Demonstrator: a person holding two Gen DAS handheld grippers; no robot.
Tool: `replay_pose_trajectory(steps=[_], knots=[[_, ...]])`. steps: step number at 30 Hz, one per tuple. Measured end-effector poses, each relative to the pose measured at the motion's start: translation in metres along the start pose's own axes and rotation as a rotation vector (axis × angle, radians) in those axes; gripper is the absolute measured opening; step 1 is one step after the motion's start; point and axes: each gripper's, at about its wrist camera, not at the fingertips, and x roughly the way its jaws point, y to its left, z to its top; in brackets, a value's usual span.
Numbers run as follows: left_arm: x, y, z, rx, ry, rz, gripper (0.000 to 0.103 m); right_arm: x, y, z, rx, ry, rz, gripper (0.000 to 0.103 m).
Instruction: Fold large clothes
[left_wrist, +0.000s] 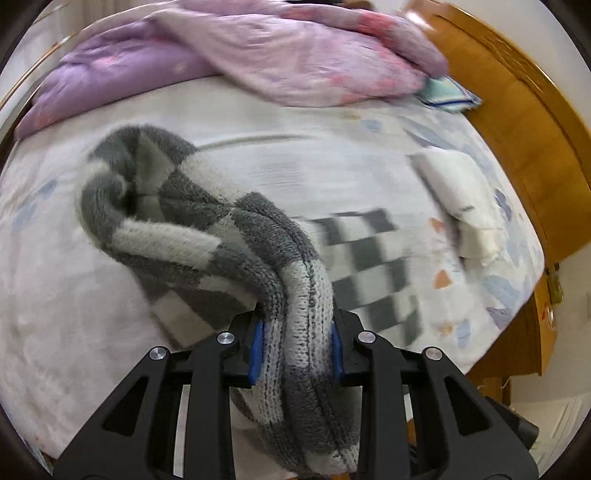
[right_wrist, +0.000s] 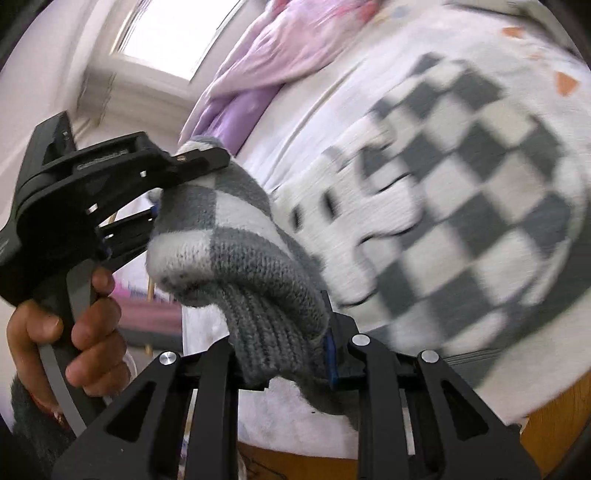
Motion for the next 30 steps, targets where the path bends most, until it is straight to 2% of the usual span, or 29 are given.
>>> replay_pose_trajectory(steps=[5, 10, 14, 16, 18, 19, 22, 24, 26, 28, 29, 30], knots=[[0.032, -0.08, 0.005, 0.106, 0.017, -0.033, 0.027, -0.039, -0.049, 0.017, 0.14, -0.075, -0.022, 0.019], [0.086, -0.149, -0.002, 0.19, 0.082, -0.047, 0.028, -0.064, -0.096, 0.024, 0.275, -0.105, -0.052, 0.018], [0.128, -0.178, -0.009, 0.232, 0.157, -0.036, 0.036, -0.067, -0.143, 0.019, 0.446, -0.093, -0.052, 0.018], [0.138, -0.184, -0.012, 0.203, 0.176, -0.081, 0.04, -0.066, -0.16, 0.015, 0.533, -0.089, -0.032, 0.018], [0.132, -0.186, -0.01, 0.15, 0.15, -0.137, 0.059, -0.068, -0.172, 0.012, 0.585, -0.081, -0.029, 0.018], [0.123, -0.186, -0.009, 0.143, 0.122, -0.152, 0.076, -0.068, -0.176, 0.011, 0.591, -0.07, -0.033, 0.018], [0.096, -0.18, -0.005, 0.146, 0.056, -0.151, 0.078, -0.071, -0.185, 0.007, 0.631, -0.042, -0.032, 0.018], [0.072, -0.156, -0.003, 0.118, 0.013, -0.118, 0.078, -0.065, -0.188, 0.013, 0.639, -0.013, -0.034, 0.019], [0.054, -0.123, -0.004, 0.078, -0.02, -0.022, 0.078, -0.064, -0.19, 0.018, 0.631, 0.015, -0.039, 0.02], [0.041, -0.088, -0.006, 0.035, -0.049, 0.084, 0.078, -0.073, -0.179, 0.027, 0.546, 0.047, -0.114, 0.029], [0.041, -0.065, -0.009, 0.013, -0.044, 0.153, 0.078, -0.076, -0.175, 0.03, 0.531, 0.053, -0.14, 0.03], [0.044, -0.05, -0.011, -0.006, -0.031, 0.191, 0.078, -0.085, -0.17, 0.034, 0.506, 0.06, -0.174, 0.033]])
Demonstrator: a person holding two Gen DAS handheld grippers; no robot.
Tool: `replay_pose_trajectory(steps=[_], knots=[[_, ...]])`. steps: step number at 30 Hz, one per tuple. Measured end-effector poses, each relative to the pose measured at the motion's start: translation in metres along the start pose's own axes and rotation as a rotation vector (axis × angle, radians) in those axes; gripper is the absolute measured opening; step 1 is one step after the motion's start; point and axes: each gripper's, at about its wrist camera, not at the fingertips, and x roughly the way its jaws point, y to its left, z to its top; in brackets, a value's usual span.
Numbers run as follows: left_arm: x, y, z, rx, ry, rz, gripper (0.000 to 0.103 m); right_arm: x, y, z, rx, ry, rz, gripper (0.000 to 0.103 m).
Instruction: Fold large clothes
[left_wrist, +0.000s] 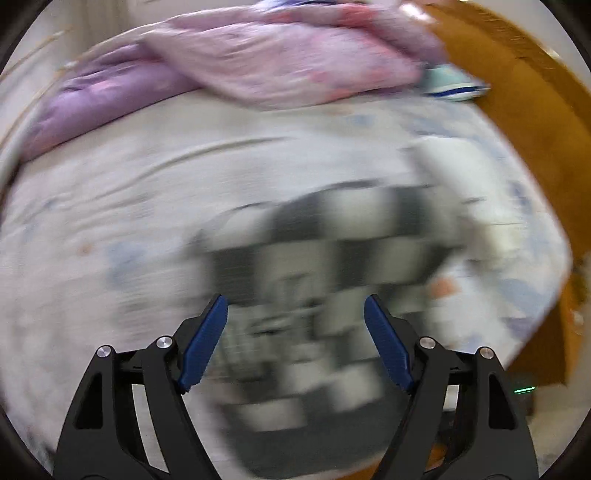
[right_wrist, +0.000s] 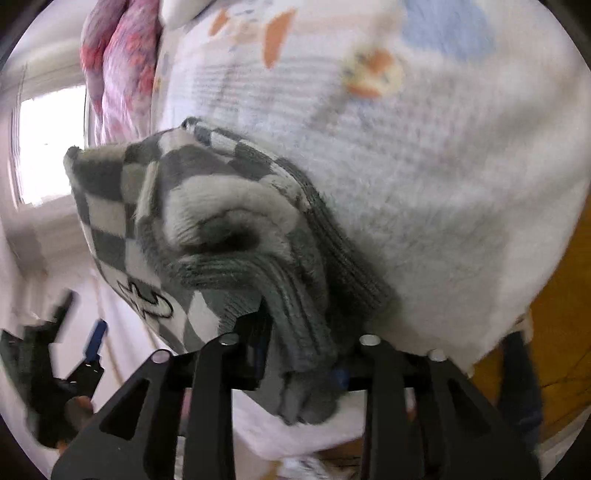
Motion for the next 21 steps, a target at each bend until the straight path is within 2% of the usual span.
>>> replay_pose_trajectory(steps=[1, 2, 3, 5, 6, 7, 9, 10, 12, 13, 14, 15, 17, 21], knots=[[0.01, 0.016, -0.003, -0.032, 0.025, 0.02, 0.078, -0.009, 0.006, 0.001, -0.038, -0.005, -0.018, 0.034], [0.02, 0.027, -0.007, -0.057, 0.054, 0.007, 0.077, -0.019, 0.012, 0.001, -0.083, -0.017, -0.045, 0.034], [0.03, 0.032, -0.009, -0.07, 0.081, -0.002, 0.077, -0.032, 0.024, 0.001, -0.163, -0.04, -0.098, 0.034], [0.051, 0.036, -0.014, -0.088, 0.152, -0.041, 0.069, -0.053, 0.056, 0.0, -0.341, -0.111, -0.173, 0.034], [0.059, 0.035, -0.017, -0.102, 0.174, -0.079, 0.069, -0.055, 0.069, 0.0, -0.398, -0.13, -0.191, 0.031], [0.06, 0.032, -0.019, -0.097, 0.165, -0.067, 0.069, -0.056, 0.088, -0.001, -0.478, -0.136, -0.189, 0.026], [0.063, 0.02, -0.019, -0.045, 0.156, -0.049, 0.069, -0.045, 0.116, -0.002, -0.583, -0.108, -0.181, 0.019], [0.065, 0.016, -0.018, -0.027, 0.163, -0.045, 0.069, -0.027, 0.13, -0.002, -0.627, -0.048, -0.172, 0.018], [0.068, 0.011, -0.017, -0.018, 0.179, -0.045, 0.069, -0.001, 0.142, 0.001, -0.653, 0.005, -0.201, 0.017], [0.068, 0.009, -0.017, -0.011, 0.187, -0.041, 0.069, 0.014, 0.145, 0.005, -0.677, 0.014, -0.268, 0.013], [0.072, 0.008, -0.016, 0.003, 0.199, -0.035, 0.068, 0.031, 0.142, 0.011, -0.703, 0.013, -0.398, 0.012], [0.075, 0.006, -0.016, 0.024, 0.215, -0.031, 0.068, 0.036, 0.137, 0.015, -0.695, 0.008, -0.44, 0.003], [0.082, 0.004, -0.014, 0.03, 0.241, -0.053, 0.069, 0.045, 0.114, 0.035, -0.61, 0.018, -0.461, 0.0], [0.082, -0.001, -0.01, 0.059, 0.266, -0.106, 0.069, 0.043, 0.104, 0.05, -0.535, 0.029, -0.473, 0.0]])
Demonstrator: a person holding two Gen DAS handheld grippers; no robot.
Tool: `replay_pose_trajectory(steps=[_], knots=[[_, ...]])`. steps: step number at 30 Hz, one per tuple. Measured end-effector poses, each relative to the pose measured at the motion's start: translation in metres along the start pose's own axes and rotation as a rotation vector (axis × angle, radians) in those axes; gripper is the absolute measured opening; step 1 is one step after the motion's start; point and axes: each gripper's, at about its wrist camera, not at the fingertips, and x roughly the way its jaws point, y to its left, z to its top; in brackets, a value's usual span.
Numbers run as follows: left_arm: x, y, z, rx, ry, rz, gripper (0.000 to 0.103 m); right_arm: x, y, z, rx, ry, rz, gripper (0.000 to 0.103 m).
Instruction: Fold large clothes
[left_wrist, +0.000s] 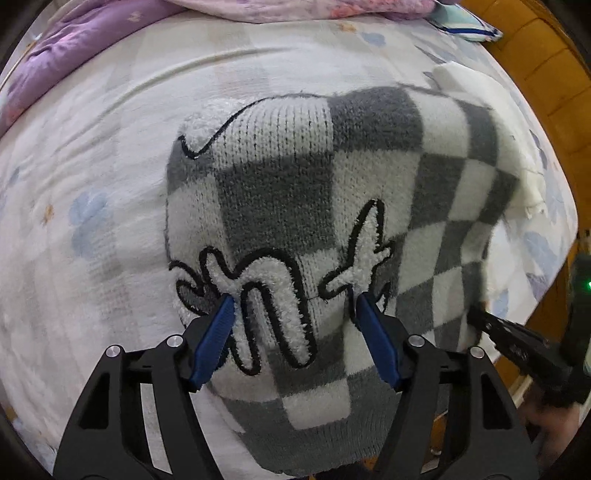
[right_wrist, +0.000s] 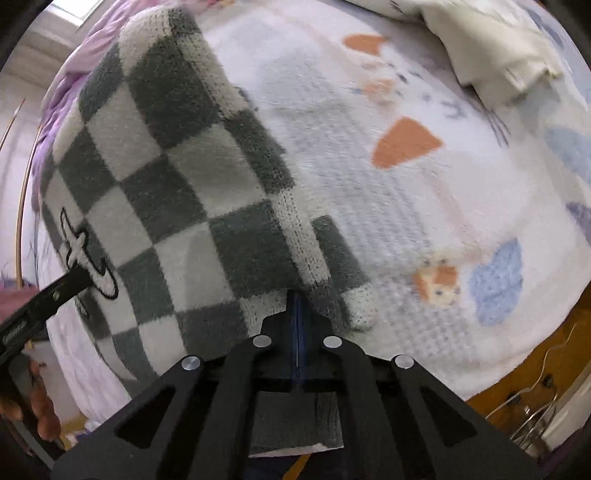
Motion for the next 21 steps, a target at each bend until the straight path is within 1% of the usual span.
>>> replay_pose_trajectory(steps=[1, 3, 4, 7, 9, 10, 12, 13, 15, 16, 17, 18, 19, 21], knots=[[-0.001, 0.003, 0.001, -0.009, 0.004, -0.013, 0.069, -0.003, 0.003, 0.002, -0.005, 0.012, -0.008, 0.0], [-0.01, 0.015, 0.002, -0.039, -0.001, -0.069, 0.069, -0.02, 0.013, 0.005, -0.023, 0.016, -0.009, 0.0], [-0.018, 0.023, 0.003, -0.06, -0.013, -0.102, 0.069, -0.032, 0.02, 0.008, -0.036, 0.002, -0.004, 0.004], [-0.038, 0.041, 0.011, -0.121, -0.054, -0.142, 0.068, -0.071, 0.046, 0.02, -0.084, -0.086, 0.039, 0.006], [-0.05, 0.049, 0.022, -0.143, -0.101, -0.132, 0.068, -0.088, 0.07, 0.032, -0.137, -0.133, 0.104, 0.006], [-0.053, 0.051, 0.027, -0.15, -0.117, -0.119, 0.068, -0.089, 0.083, 0.038, -0.161, -0.142, 0.118, 0.006], [-0.054, 0.053, 0.039, -0.166, -0.131, -0.113, 0.068, -0.084, 0.108, 0.055, -0.225, -0.143, 0.162, 0.006], [-0.05, 0.053, 0.045, -0.173, -0.127, -0.098, 0.068, -0.078, 0.123, 0.066, -0.239, -0.138, 0.165, 0.006], [-0.043, 0.052, 0.053, -0.179, -0.122, -0.038, 0.068, -0.06, 0.139, 0.084, -0.294, -0.112, 0.152, 0.006], [-0.037, 0.052, 0.058, -0.185, -0.111, -0.021, 0.068, -0.052, 0.142, 0.092, -0.311, -0.105, 0.134, 0.006], [-0.029, 0.05, 0.062, -0.191, -0.096, -0.022, 0.068, -0.038, 0.144, 0.102, -0.33, -0.079, 0.085, 0.006], [-0.023, 0.05, 0.066, -0.197, -0.083, -0.018, 0.069, -0.03, 0.142, 0.107, -0.331, -0.061, 0.057, 0.005], [-0.013, 0.049, 0.07, -0.209, -0.062, -0.009, 0.069, -0.017, 0.136, 0.115, -0.331, -0.036, 0.027, 0.0], [0.0, 0.049, 0.073, -0.253, -0.038, -0.002, 0.074, 0.001, 0.12, 0.129, -0.323, -0.003, 0.007, 0.0]])
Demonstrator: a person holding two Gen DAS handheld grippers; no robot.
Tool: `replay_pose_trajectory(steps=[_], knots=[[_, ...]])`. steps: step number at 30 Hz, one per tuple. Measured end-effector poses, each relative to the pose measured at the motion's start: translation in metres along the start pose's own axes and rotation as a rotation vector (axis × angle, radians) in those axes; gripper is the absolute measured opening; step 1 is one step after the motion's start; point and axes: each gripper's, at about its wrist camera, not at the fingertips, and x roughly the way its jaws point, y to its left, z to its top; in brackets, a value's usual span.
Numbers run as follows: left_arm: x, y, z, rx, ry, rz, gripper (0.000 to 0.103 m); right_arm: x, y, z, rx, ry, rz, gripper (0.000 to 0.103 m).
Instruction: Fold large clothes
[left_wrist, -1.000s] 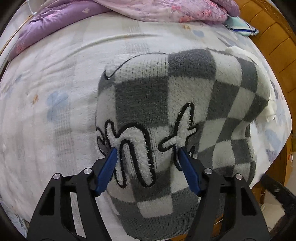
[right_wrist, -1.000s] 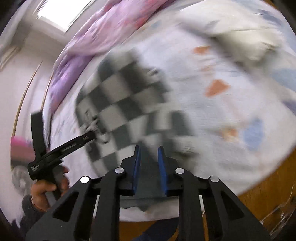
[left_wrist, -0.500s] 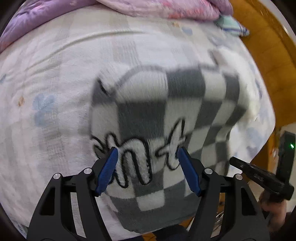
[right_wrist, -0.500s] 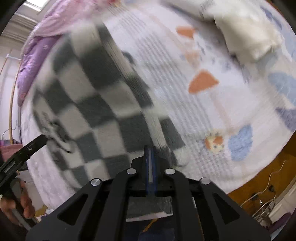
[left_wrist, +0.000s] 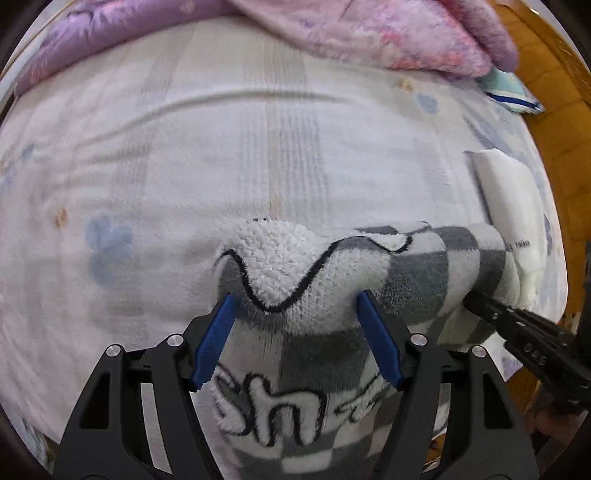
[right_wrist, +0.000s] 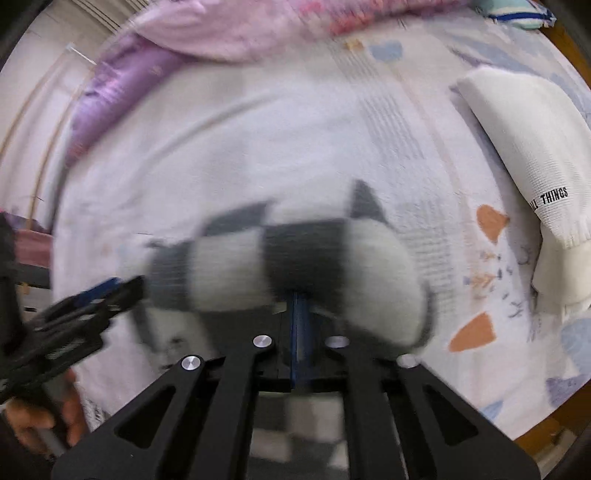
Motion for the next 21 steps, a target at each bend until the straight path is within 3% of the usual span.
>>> replay_pose_trajectory(steps=[4, 8, 12, 17, 19, 21], knots=[[0.025, 0.0, 0.011, -0.082, 0.024, 0.042, 0.086, 0.022, -0.023, 0.014, -0.021, 0.041, -0.005, 0.0], [0.042, -0.012, 0.021, -0.063, 0.022, 0.127, 0.091, 0.044, -0.034, 0.032, -0.046, 0.071, -0.035, 0.0], [0.058, -0.014, 0.027, -0.076, 0.047, 0.141, 0.096, 0.059, -0.056, 0.042, -0.017, 0.103, -0.044, 0.0], [0.067, -0.001, 0.028, -0.143, 0.076, 0.096, 0.099, 0.067, -0.073, 0.052, 0.053, 0.154, 0.033, 0.0], [0.063, -0.003, 0.026, -0.137, 0.072, 0.089, 0.099, 0.059, -0.071, 0.052, 0.056, 0.146, 0.043, 0.0], [0.053, 0.003, 0.023, -0.149, 0.065, 0.036, 0.099, 0.04, -0.071, 0.051, 0.076, 0.125, 0.071, 0.0]])
